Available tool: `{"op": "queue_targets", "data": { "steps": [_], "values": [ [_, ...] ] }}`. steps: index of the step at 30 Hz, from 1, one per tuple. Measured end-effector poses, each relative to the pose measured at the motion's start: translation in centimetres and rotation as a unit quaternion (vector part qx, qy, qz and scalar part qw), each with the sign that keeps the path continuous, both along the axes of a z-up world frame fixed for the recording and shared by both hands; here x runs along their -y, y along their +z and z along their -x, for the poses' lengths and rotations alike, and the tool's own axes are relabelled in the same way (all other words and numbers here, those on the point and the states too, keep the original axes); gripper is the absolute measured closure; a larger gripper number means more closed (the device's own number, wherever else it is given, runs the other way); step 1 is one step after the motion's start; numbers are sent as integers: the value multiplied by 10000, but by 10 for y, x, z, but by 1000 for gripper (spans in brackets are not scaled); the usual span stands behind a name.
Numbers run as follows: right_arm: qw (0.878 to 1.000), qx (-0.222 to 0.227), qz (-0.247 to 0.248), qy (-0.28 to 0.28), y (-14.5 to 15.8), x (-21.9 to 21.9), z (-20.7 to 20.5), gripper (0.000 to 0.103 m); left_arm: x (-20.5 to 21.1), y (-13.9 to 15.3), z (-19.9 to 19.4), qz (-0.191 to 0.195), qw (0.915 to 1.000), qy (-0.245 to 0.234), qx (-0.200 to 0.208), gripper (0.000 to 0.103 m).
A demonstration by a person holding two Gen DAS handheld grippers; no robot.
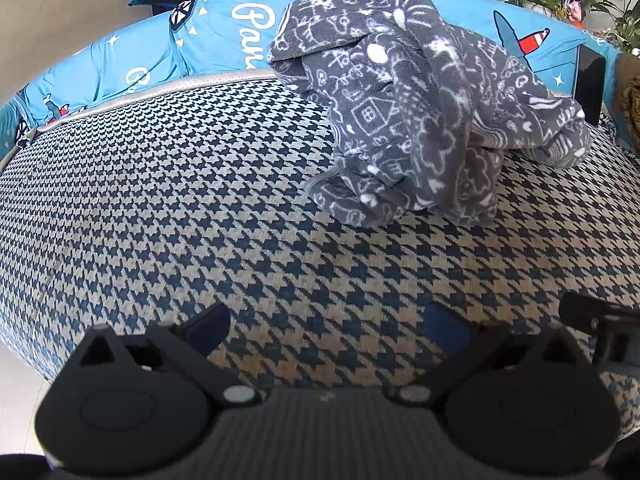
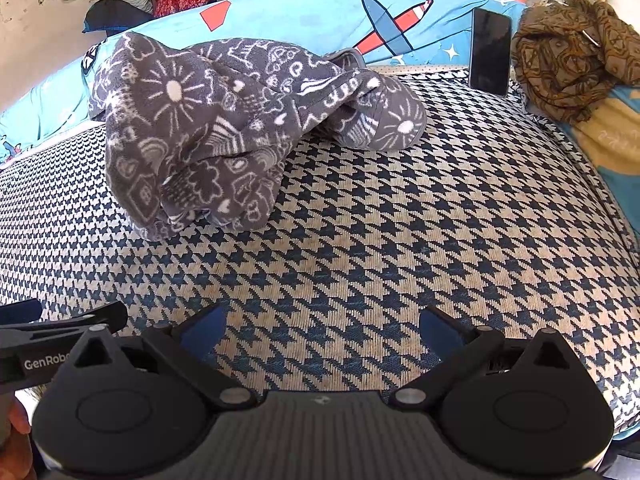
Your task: Fold clothes
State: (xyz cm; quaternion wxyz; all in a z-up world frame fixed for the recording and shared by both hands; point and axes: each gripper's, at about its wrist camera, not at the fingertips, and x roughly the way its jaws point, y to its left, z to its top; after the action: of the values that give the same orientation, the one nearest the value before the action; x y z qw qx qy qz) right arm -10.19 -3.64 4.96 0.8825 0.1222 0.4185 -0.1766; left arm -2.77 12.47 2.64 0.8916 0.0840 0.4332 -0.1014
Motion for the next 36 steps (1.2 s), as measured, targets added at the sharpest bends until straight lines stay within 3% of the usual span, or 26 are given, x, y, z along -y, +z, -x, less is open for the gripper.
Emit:
{"op": "queue_targets", "data": {
  "steps": [36],
  "values": [
    [9996, -90, -66, -272, 2, 9, 2, 0, 3, -4, 6, -67, 9995, -305, -51, 0]
  ]
}}
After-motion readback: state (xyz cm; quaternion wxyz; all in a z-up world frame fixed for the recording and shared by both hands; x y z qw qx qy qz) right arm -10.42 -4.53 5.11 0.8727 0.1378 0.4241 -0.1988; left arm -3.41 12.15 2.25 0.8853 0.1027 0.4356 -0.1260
